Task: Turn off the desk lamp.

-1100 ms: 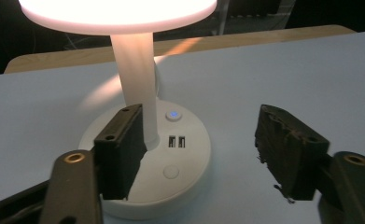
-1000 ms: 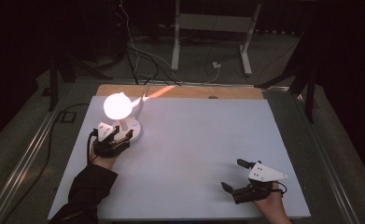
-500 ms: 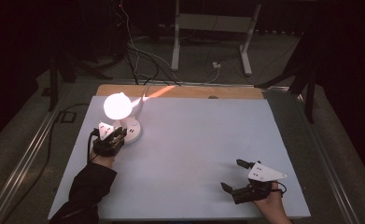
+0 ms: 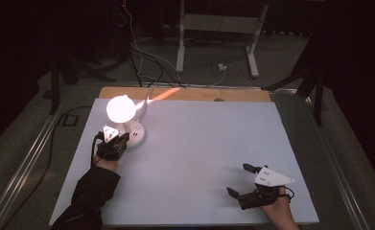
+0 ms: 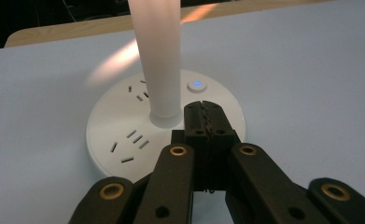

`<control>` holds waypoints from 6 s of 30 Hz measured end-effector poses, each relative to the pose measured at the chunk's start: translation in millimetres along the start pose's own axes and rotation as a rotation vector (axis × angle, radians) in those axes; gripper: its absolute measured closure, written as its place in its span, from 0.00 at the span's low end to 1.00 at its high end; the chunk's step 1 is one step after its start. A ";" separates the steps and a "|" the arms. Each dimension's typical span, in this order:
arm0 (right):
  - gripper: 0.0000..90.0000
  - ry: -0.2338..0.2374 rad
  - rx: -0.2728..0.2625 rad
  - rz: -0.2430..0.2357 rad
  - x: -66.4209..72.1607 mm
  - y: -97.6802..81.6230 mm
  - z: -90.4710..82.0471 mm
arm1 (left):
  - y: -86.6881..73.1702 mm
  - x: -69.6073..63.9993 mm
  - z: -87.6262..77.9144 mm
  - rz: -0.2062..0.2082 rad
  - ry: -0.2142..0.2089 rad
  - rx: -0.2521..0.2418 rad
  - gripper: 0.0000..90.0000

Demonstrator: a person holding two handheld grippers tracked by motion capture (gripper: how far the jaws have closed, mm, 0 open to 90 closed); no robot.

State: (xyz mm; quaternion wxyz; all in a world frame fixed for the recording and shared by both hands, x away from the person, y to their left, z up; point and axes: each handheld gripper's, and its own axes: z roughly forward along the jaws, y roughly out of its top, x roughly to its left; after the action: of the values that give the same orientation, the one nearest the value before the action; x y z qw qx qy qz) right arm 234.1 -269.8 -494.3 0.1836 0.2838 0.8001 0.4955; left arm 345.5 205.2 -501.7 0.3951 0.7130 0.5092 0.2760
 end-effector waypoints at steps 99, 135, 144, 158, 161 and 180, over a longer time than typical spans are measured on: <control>0.00 0.006 0.013 0.002 0.1 -0.7 0.8 | -3.9 1.4 14.1 0.061 -0.003 0.049 1.00; 0.00 0.010 0.017 -0.001 0.5 -0.8 1.5 | 11.2 3.7 -4.4 0.048 -0.006 -0.026 1.00; 0.00 0.011 0.017 0.001 0.5 -0.8 1.5 | 6.6 3.8 1.1 0.049 -0.012 -0.006 1.00; 0.00 0.011 0.017 0.002 0.3 -0.8 1.5 | 0.6 2.3 7.8 0.057 -0.023 0.026 1.00; 0.00 0.011 0.015 0.003 0.3 -0.8 1.5 | -0.8 2.0 9.3 0.059 -0.020 0.032 1.00; 0.00 0.012 0.020 -0.001 0.9 -0.8 1.9 | -3.2 -2.0 13.3 0.088 -0.013 0.063 1.00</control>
State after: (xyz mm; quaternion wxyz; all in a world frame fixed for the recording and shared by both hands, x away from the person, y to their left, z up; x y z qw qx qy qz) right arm 234.3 -268.2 -495.9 0.1760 0.2822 0.8063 0.4892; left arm 353.8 200.0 -511.5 0.3632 0.7486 0.4833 0.2723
